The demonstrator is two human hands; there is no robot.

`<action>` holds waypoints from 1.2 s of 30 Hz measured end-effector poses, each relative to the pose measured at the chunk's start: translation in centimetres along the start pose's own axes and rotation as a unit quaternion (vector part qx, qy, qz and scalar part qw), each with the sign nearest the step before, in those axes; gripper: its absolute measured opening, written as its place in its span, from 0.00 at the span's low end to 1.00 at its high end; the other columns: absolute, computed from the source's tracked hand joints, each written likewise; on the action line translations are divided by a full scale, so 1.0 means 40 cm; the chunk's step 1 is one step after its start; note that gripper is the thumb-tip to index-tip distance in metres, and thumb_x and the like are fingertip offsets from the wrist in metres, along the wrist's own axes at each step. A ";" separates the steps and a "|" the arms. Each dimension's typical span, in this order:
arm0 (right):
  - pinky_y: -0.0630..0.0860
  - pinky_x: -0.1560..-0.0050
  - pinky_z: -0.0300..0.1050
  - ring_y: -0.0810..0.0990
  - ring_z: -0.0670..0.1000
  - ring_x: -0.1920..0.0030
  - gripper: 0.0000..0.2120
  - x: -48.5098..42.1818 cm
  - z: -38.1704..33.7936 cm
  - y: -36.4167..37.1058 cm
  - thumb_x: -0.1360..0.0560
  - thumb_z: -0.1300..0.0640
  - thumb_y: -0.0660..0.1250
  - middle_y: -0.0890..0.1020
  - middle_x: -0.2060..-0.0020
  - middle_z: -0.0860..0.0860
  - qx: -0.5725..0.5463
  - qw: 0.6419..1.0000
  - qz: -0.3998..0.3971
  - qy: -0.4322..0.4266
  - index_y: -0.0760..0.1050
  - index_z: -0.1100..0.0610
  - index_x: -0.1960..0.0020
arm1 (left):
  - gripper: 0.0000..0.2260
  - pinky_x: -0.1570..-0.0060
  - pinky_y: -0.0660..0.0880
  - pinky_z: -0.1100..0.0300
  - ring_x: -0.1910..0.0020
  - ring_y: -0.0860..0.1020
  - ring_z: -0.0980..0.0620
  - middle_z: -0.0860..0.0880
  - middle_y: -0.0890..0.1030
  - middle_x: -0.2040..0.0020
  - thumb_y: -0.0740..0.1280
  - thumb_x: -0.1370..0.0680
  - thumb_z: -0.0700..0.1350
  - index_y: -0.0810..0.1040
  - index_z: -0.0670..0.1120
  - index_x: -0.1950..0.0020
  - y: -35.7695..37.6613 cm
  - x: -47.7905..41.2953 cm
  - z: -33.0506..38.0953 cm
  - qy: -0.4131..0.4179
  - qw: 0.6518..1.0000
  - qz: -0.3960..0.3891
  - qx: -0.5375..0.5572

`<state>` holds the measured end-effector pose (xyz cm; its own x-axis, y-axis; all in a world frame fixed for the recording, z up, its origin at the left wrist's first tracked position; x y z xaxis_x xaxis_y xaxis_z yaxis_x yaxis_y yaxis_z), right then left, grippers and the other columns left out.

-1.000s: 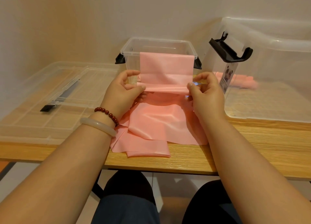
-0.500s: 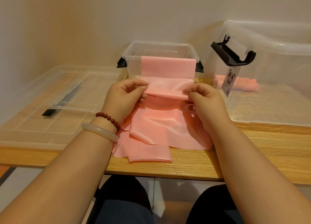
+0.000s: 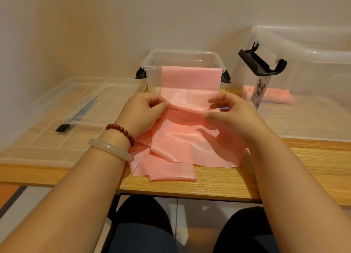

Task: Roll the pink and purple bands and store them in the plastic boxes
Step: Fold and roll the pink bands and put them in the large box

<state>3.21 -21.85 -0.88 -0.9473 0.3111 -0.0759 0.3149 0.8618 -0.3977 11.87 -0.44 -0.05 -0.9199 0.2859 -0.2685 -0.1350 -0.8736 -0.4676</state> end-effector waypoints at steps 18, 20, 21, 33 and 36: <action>0.81 0.59 0.43 0.82 0.49 0.63 0.04 0.010 0.008 -0.001 0.27 0.60 0.74 0.83 0.60 0.55 -0.055 0.994 0.078 -0.060 0.82 0.57 0.52 | 0.06 0.55 0.77 0.58 0.60 0.80 0.54 0.50 0.83 0.61 0.71 0.25 0.41 0.82 0.53 0.57 0.010 0.034 -0.032 -0.004 0.996 0.041 0.080; 0.81 0.57 0.40 0.82 0.46 0.62 0.06 0.009 0.014 0.007 0.27 0.61 0.74 0.83 0.60 0.49 -0.023 0.996 0.058 -0.063 0.82 0.55 0.51 | 0.06 0.53 0.77 0.63 0.59 0.79 0.56 0.52 0.81 0.59 0.72 0.26 0.42 0.82 0.54 0.57 0.011 0.039 -0.032 -0.005 0.998 0.033 0.060; 0.81 0.58 0.39 0.82 0.44 0.63 0.05 0.008 0.017 0.005 0.26 0.61 0.73 0.83 0.60 0.48 -0.006 0.996 0.064 -0.066 0.83 0.55 0.51 | 0.06 0.54 0.77 0.64 0.59 0.78 0.57 0.53 0.81 0.59 0.72 0.26 0.43 0.82 0.55 0.56 0.011 0.041 -0.033 -0.007 0.998 0.029 0.053; 0.75 0.44 0.51 0.77 0.43 0.53 0.10 -0.009 0.004 0.004 0.21 0.54 0.66 0.78 0.53 0.47 0.051 0.985 0.118 -0.118 0.77 0.53 0.60 | 0.04 0.56 0.77 0.61 0.61 0.80 0.57 0.52 0.83 0.62 0.69 0.23 0.43 0.83 0.50 0.57 0.001 0.039 -0.045 -0.019 0.995 0.056 0.084; 0.78 0.45 0.57 0.82 0.52 0.52 0.11 -0.023 0.036 0.010 0.22 0.51 0.67 0.82 0.55 0.47 0.007 0.990 0.120 -0.078 0.78 0.52 0.62 | 0.06 0.58 0.79 0.61 0.63 0.82 0.55 0.50 0.82 0.63 0.69 0.24 0.39 0.80 0.50 0.53 0.007 0.041 -0.039 -0.019 0.991 0.046 0.122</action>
<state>4.12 -22.36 -2.27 -0.8429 0.4394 -0.3104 0.5324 0.7646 -0.3632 10.91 0.40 -1.94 -0.9451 0.1893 -0.2664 -0.1305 -0.9659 -0.2235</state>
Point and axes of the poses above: each hand's wrist, its own x-axis away from the middle knuckle, its own y-axis out of the palm, z = x × y, the point moved 9 cm from there along -x, towards the middle knuckle
